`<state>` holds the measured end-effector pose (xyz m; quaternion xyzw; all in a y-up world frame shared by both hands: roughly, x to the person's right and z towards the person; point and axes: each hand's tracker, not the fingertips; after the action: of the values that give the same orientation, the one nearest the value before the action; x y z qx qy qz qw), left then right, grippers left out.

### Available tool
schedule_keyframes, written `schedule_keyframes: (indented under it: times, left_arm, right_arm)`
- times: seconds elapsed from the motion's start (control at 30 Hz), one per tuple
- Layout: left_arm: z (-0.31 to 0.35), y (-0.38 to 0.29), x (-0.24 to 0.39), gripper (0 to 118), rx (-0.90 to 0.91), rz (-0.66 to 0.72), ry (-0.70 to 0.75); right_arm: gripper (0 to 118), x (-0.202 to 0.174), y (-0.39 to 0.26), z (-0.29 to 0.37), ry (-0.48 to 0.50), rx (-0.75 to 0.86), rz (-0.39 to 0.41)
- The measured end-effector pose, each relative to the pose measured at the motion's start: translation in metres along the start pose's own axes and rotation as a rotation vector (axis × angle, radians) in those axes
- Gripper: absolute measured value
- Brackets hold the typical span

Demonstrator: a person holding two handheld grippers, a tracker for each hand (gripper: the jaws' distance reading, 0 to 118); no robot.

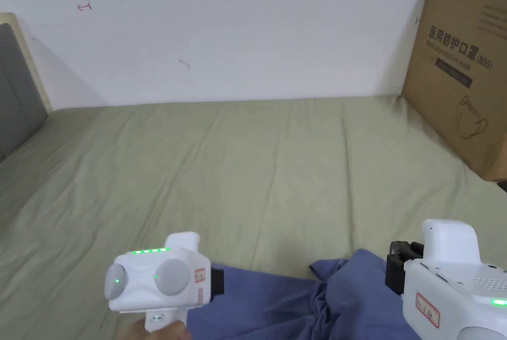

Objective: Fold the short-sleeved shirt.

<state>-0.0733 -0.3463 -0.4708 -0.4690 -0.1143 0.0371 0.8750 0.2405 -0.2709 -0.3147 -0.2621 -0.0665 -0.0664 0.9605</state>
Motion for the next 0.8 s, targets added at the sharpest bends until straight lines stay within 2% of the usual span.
schedule_keyframes:
  times: [0.03,0.07,0.1,0.17,0.27,0.3,0.33,0.37,0.4,0.43,0.47,0.5,0.53,0.57,0.6,0.73,0.8]
  left_arm:
    - [-0.005,0.012,-0.005,57,-0.003,0.003,-0.007]
    - [-0.011,0.022,-0.01,76,0.0,0.017,0.0]
    - [-0.019,0.034,-0.013,90,0.006,0.028,0.008]
    - [-0.039,0.051,-0.015,101,-0.011,0.025,0.023]
    - [-0.077,0.061,-0.015,100,-0.088,-0.008,0.066]
    - [-0.091,0.059,-0.014,98,-0.127,-0.019,0.07]
    - [-0.105,0.054,-0.014,90,-0.168,-0.015,0.079]
    - [-0.118,0.047,-0.014,72,-0.228,-0.017,0.082]
    - [-0.129,0.033,-0.012,69,-0.263,-0.028,0.115]
    - [-0.117,0.029,-0.009,66,-0.095,-0.062,0.095]
    - [-0.11,0.03,-0.005,55,-0.121,-0.081,0.125]
    - [-0.103,0.032,-0.001,24,-0.106,-0.099,0.125]
    - [-0.098,0.03,0.001,4,-0.1,-0.144,0.153]
    - [-0.096,0.03,0.001,4,-0.093,-0.16,0.178]
    - [-0.095,0.032,-0.001,4,-0.112,-0.139,0.126]
    - [-0.087,0.034,-0.002,4,-0.108,-0.137,0.115]
    - [-0.083,0.036,-0.005,4,-0.101,-0.104,0.096]
  right_arm:
    - [1,-0.001,0.0,-0.004,-0.002,-0.005,0.005]
    - [1,-0.001,-0.001,-0.009,-0.006,-0.011,0.011]
    - [1,0.0,-0.001,-0.013,-0.008,-0.016,0.013]
    - [1,0.002,-0.002,-0.021,-0.009,-0.03,0.009]
    - [1,0.006,-0.005,-0.031,-0.017,-0.052,0.006]
    - [1,0.008,-0.006,-0.033,-0.023,-0.058,0.006]
    - [1,0.01,-0.007,-0.036,-0.03,-0.064,0.005]
    - [1,0.012,-0.008,-0.038,-0.034,-0.071,0.003]
    - [1,0.015,-0.01,-0.041,-0.037,-0.079,0.0]
    - [1,0.017,-0.011,-0.043,-0.039,-0.086,-0.001]
    - [1,0.019,-0.011,-0.045,-0.041,-0.095,0.002]
    - [1,0.02,-0.011,-0.046,-0.04,-0.1,0.011]
    - [1,0.022,-0.01,-0.049,-0.036,-0.107,0.017]
    - [1,0.023,-0.008,-0.052,-0.033,-0.118,0.023]
    - [1,0.024,-0.004,-0.057,-0.032,-0.121,0.021]
    - [4,0.034,0.022,-0.092,0.098,-0.182,-0.033]
    - [11,0.034,0.037,-0.122,0.082,-0.252,0.01]
